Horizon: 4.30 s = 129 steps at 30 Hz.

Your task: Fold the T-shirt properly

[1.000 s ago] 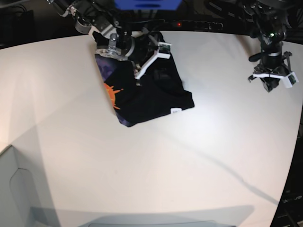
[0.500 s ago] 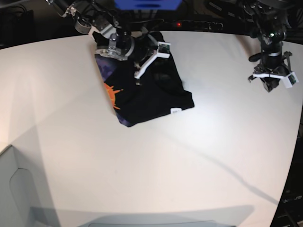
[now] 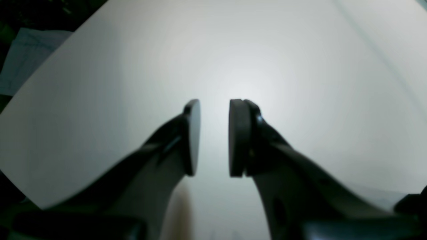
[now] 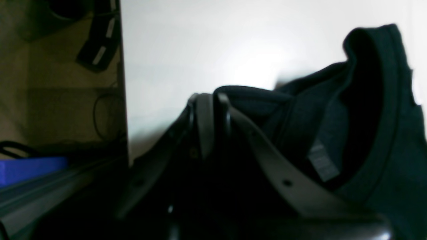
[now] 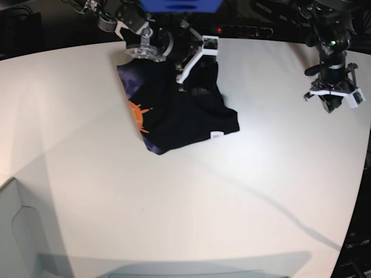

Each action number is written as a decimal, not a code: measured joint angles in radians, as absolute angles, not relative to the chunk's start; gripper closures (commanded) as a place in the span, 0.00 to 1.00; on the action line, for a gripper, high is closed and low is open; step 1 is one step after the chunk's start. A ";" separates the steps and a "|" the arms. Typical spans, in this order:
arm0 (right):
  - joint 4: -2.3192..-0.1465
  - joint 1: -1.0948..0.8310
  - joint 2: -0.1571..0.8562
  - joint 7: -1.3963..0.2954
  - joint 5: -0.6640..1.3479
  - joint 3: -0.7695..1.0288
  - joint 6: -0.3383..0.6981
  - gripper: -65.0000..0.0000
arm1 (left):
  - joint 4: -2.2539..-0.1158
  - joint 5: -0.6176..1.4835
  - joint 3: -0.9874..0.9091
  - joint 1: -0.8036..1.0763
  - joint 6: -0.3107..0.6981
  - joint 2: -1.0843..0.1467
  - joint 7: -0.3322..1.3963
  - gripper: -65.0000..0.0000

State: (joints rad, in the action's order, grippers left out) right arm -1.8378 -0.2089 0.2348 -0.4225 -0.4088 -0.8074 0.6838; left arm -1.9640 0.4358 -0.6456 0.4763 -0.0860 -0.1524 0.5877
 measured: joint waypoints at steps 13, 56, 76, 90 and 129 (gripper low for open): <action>-1.761 -0.184 0.208 -0.408 -0.408 -0.829 0.683 0.82 | -1.964 0.435 -0.645 0.476 -0.086 -0.152 0.588 0.78; -1.909 -0.063 0.080 -0.417 -0.384 -0.075 0.691 0.44 | -1.515 0.588 0.116 0.107 -0.109 -0.016 0.579 0.50; -1.957 -0.216 -0.133 -0.604 -0.389 0.022 0.692 0.44 | -1.947 0.578 0.250 0.306 -0.109 -0.196 0.590 0.50; -1.877 -0.224 -0.133 -0.596 -0.385 0.082 0.691 0.44 | -1.761 0.402 0.579 0.077 -0.342 -0.138 0.586 0.50; -1.853 -0.176 -0.150 -0.590 -0.313 0.239 0.702 0.44 | -1.882 0.396 0.358 0.192 -0.345 -0.185 0.583 0.50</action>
